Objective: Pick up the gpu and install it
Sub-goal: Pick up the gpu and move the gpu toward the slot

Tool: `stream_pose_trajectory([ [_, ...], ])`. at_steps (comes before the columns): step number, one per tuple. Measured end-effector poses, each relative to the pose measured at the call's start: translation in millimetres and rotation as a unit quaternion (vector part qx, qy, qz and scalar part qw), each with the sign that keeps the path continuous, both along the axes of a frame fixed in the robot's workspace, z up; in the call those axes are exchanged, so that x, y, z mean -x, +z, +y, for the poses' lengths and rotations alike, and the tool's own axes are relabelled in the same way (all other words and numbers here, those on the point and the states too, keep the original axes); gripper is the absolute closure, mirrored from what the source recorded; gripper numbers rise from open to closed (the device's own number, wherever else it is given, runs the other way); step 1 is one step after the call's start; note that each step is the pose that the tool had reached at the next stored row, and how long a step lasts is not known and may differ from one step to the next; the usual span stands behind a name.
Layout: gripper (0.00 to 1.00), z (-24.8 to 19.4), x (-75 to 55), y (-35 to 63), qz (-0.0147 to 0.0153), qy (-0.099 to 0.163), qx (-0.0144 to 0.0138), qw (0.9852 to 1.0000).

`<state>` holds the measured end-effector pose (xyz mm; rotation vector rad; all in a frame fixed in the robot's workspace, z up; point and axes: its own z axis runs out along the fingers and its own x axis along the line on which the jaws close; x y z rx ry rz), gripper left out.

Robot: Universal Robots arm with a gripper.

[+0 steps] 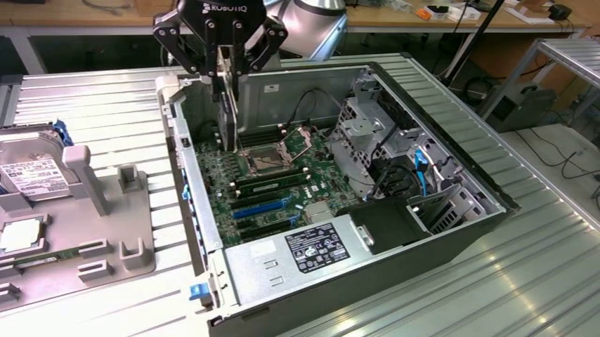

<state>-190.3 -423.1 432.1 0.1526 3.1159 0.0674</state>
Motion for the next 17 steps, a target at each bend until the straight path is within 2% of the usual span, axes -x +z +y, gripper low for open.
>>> stream_pose_trajectory([
  [3, 0.73, 0.0, -7.7, 0.0, 0.0001, 0.000, 0.0000, 1.0000],
  [11, 0.73, 0.0, -17.7, 0.0, 0.0001, 0.000, 0.0000, 1.0000],
  [17, 0.73, 0.0, -31.5, 0.0, 0.0001, 0.000, 0.0000, 1.0000],
])
